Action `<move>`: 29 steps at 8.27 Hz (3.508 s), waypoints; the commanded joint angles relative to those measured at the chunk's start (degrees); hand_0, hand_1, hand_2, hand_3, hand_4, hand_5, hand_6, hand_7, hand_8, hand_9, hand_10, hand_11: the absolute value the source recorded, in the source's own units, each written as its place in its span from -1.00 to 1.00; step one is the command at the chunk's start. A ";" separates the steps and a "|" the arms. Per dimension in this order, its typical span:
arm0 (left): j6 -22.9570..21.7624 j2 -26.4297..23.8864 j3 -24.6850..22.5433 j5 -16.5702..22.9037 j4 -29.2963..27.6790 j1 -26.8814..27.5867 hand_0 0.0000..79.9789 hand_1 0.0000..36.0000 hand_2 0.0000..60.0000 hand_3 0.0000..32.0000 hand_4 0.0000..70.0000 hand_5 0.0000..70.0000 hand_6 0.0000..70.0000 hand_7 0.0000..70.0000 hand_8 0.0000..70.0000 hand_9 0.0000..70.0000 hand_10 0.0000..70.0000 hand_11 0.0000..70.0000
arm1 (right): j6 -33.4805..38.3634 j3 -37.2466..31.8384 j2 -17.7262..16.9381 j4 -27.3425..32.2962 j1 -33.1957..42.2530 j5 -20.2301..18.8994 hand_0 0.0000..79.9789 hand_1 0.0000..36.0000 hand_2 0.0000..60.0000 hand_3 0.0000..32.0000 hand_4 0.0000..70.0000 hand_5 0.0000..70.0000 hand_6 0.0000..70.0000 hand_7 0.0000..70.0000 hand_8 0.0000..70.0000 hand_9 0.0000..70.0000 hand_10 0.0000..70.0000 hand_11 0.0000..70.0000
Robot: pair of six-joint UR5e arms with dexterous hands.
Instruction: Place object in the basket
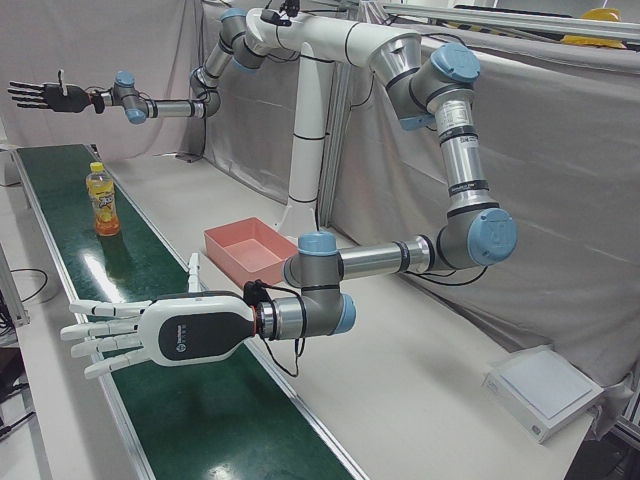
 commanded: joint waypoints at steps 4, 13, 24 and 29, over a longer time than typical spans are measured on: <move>0.44 0.22 0.09 -0.04 -0.36 0.09 0.21 -0.91 -1.00 -0.50 -1.00 -0.64 -1.00 -1.00 -0.87 -0.97 -1.00 -1.00 | -0.04 0.00 0.00 0.00 0.00 0.02 -1.00 -1.00 -1.00 -1.00 -1.00 -1.00 -1.00 -1.00 -1.00 -1.00 -1.00 -1.00; 4.22 -3.82 -4.22 -2.77 5.26 8.61 0.21 -0.95 -1.00 -0.73 -1.00 -0.70 -1.00 -1.00 -0.84 -0.96 -0.92 -0.87 | -0.04 0.00 0.00 0.00 0.00 0.02 -1.00 -1.00 -1.00 -1.00 -1.00 -1.00 -1.00 -1.00 -1.00 -1.00 -1.00 -1.00; 5.01 -3.38 -3.51 -2.15 2.45 12.02 0.17 -0.89 -1.00 -0.54 -1.00 -0.71 -1.00 -1.00 -0.84 -0.93 -0.99 -0.96 | -0.04 0.00 0.00 0.00 0.00 0.02 -1.00 -1.00 -1.00 -1.00 -1.00 -1.00 -1.00 -1.00 -1.00 -1.00 -1.00 -1.00; 4.49 -3.38 -3.25 -2.07 2.71 13.01 0.18 -0.82 -1.00 -0.46 -1.00 -0.65 -1.00 -1.00 -0.86 -0.93 -0.99 -0.97 | 0.04 0.00 0.09 0.00 0.00 0.02 -1.00 -1.00 -1.00 -1.00 -1.00 -1.00 -1.00 -1.00 -1.00 -1.00 -1.00 -1.00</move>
